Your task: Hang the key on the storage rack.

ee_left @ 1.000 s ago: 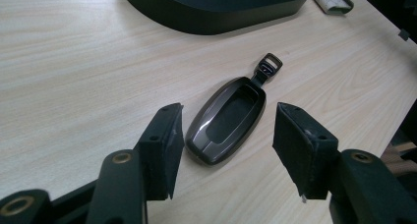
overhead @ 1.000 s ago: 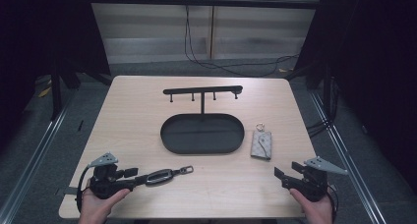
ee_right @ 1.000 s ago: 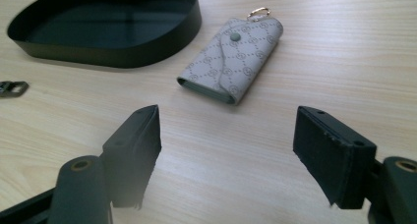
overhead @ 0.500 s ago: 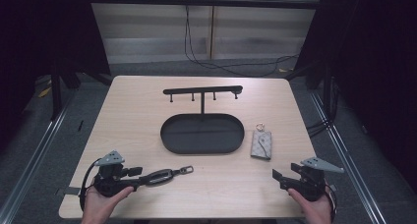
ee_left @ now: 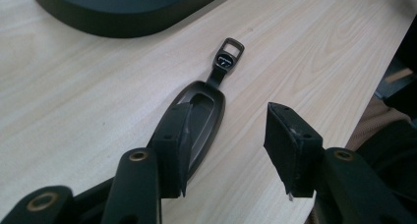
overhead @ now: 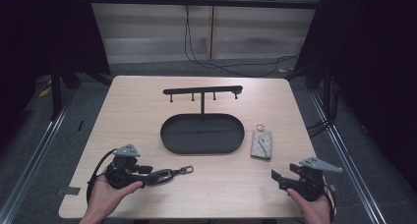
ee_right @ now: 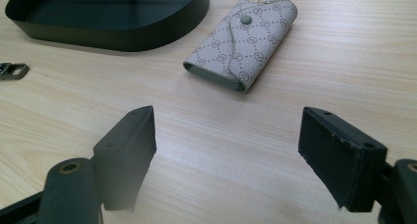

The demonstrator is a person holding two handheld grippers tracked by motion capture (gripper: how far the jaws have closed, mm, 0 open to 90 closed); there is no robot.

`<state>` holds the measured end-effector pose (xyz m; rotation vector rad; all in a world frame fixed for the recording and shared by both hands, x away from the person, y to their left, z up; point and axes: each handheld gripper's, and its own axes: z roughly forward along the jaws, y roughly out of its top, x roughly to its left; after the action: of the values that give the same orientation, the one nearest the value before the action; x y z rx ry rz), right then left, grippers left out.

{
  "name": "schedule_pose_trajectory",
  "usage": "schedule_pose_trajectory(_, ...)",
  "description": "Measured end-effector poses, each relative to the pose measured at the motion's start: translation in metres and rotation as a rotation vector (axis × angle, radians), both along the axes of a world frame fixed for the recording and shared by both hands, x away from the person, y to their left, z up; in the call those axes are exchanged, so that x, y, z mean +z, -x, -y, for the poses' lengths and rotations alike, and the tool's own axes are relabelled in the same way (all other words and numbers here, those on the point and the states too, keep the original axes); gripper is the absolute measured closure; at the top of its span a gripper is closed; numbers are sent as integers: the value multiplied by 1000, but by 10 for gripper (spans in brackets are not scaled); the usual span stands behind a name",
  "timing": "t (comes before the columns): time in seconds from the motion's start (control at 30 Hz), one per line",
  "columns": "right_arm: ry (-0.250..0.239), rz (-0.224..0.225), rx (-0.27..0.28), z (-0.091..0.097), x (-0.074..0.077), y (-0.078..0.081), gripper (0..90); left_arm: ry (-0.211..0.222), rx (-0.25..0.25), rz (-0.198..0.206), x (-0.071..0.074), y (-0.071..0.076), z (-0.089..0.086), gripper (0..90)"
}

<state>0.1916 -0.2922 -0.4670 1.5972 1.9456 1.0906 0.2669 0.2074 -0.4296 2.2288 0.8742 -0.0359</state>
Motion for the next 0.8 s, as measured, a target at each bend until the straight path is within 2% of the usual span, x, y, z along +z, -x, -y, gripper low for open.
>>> schedule_pose_trajectory(0.03, -5, 1, 2, 0, 0, 0, 213, -27, -15, 5, 4, -3, 5, 538)
schedule_pose_trajectory(0.13, -11, 2, 9, 1, 0, 0, 213, -38, -26, 3, 6, -5, 10, 540)
schedule_pose_trajectory(0.23, -10, 3, 25, 0, 0, 1, 211, -84, -43, 7, 8, -8, 19, 546)
schedule_pose_trajectory(0.27, -10, 3, 25, 0, 0, 1, 211, -84, -43, 7, 8, -8, 19, 542)
schedule_pose_trajectory(0.3, -6, 2, 26, -1, 0, 1, 209, -102, -71, 23, 9, -8, 21, 542)
schedule_pose_trajectory(0.33, -8, -1, 29, 0, 0, 0, 208, -110, -51, 32, 9, -9, 24, 511)
schedule_pose_trajectory(0.37, -8, -1, 29, 0, 0, 0, 208, -112, -46, 30, 9, -10, 26, 511)
schedule_pose_trajectory(0.5, -9, -2, 28, -1, 0, 0, 215, -120, -86, 3, 14, -17, 35, 495)
schedule_pose_trajectory(0.57, -10, -2, 29, -1, 0, 0, 217, -127, -93, 6, 16, -18, 36, 498)
schedule_pose_trajectory(0.67, -18, -2, 38, -1, 0, 0, 218, -176, -94, 27, 20, -20, 43, 503)
schedule_pose_trajectory(0.73, -14, -6, 47, -2, 0, 0, 217, -190, -96, 15, 21, -21, 48, 504)
schedule_pose_trajectory(0.8, -13, -3, 49, -3, 0, 1, 217, -225, -111, -7, 22, -23, 52, 501)
